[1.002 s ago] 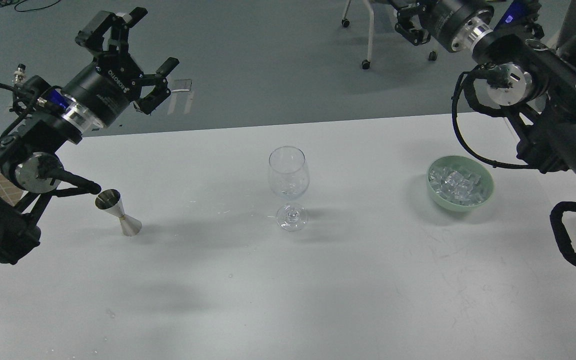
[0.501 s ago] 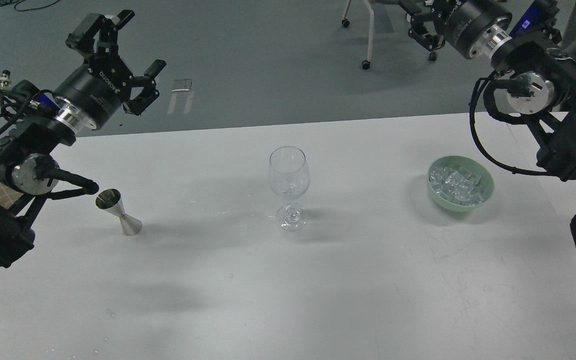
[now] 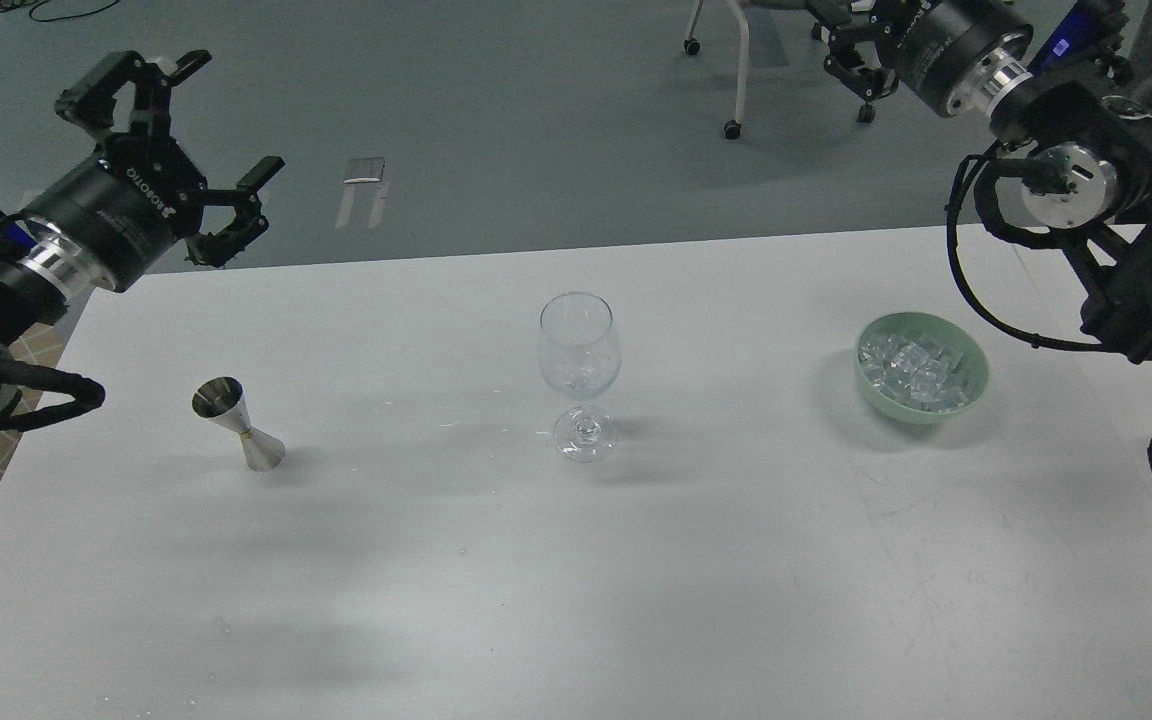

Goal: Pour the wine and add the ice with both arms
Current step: 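Lower the left gripper toward the metal jigger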

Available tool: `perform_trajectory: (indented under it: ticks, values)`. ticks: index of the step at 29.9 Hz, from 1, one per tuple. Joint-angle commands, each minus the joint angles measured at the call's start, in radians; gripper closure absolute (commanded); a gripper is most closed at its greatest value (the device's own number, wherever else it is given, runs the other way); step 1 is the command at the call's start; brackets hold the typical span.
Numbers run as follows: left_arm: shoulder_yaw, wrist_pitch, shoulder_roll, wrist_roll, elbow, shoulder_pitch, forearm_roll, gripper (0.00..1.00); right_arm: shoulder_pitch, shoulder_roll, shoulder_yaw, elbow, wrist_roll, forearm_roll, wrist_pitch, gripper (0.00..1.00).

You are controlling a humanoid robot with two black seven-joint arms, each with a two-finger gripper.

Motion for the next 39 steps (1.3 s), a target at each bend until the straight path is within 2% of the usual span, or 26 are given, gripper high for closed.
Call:
perform_trajectory:
  ticks: [1, 6, 8, 10, 11, 14, 21, 23, 27, 29, 31, 32, 34, 39]
  values:
    - [-0.005, 0.014, -0.003, -0.036, -0.001, 0.007, 0.017, 0.03, 0.001, 0.001, 0.000, 0.004, 0.000, 0.000, 0.001, 0.00]
    - [-0.007, 0.016, -0.026, -0.023, -0.012, 0.004, 0.058, 0.03, 0.004, -0.004, 0.000, 0.030, 0.000, 0.000, 0.001, 0.00]
    - [-0.013, 0.019, -0.009, -0.015, -0.054, 0.007, 0.046, 0.03, 0.004, -0.027, 0.000, 0.044, 0.000, 0.000, 0.001, 0.00]
    - [-0.045, 0.021, 0.025, 0.023, -0.091, 0.028, 0.019, 0.03, 0.001, -0.048, -0.002, 0.059, 0.000, 0.000, 0.001, 0.00]
    - [-0.081, 0.021, 0.045, 0.054, -0.111, 0.071, -0.021, 0.03, -0.002, -0.057, -0.002, 0.067, 0.000, 0.000, 0.001, 0.00]
    - [-0.181, 0.024, 0.066, 0.092, -0.154, 0.168, -0.105, 0.03, -0.005, -0.076, -0.003, 0.069, 0.000, 0.000, 0.001, 0.00]
    - [-0.404, 0.025, 0.085, 0.136, -0.259, 0.493, -0.222, 0.04, -0.028, -0.085, -0.002, 0.069, 0.000, 0.000, 0.000, 0.00]
    - [-0.483, 0.037, 0.069, 0.137, -0.288, 0.623, -0.289, 0.05, -0.031, -0.083, -0.002, 0.069, -0.002, 0.000, 0.000, 0.00]
    - [-0.551, 0.066, 0.023, 0.140, -0.306, 0.725, -0.310, 0.05, -0.030, -0.080, -0.002, 0.069, -0.002, 0.000, 0.000, 0.00]
    - [-0.580, 0.071, -0.012, 0.169, -0.306, 0.777, -0.316, 0.06, -0.030, -0.077, -0.002, 0.067, -0.002, 0.000, 0.000, 0.00]
    - [-0.599, 0.071, -0.050, 0.215, -0.306, 0.814, -0.316, 0.06, -0.030, -0.074, -0.003, 0.067, -0.002, 0.000, -0.002, 0.00]
    - [-0.599, 0.071, -0.050, 0.215, -0.306, 0.814, -0.316, 0.06, -0.030, -0.074, -0.003, 0.067, -0.002, 0.000, -0.002, 0.00]
    - [-0.623, 0.076, -0.120, 0.252, -0.306, 0.838, -0.314, 0.06, -0.031, -0.073, -0.003, 0.066, -0.002, 0.000, -0.005, 0.00]
    - [-0.620, 0.116, -0.211, 0.258, -0.303, 0.846, -0.314, 0.06, -0.033, -0.074, -0.005, 0.064, -0.003, 0.000, -0.006, 0.00]
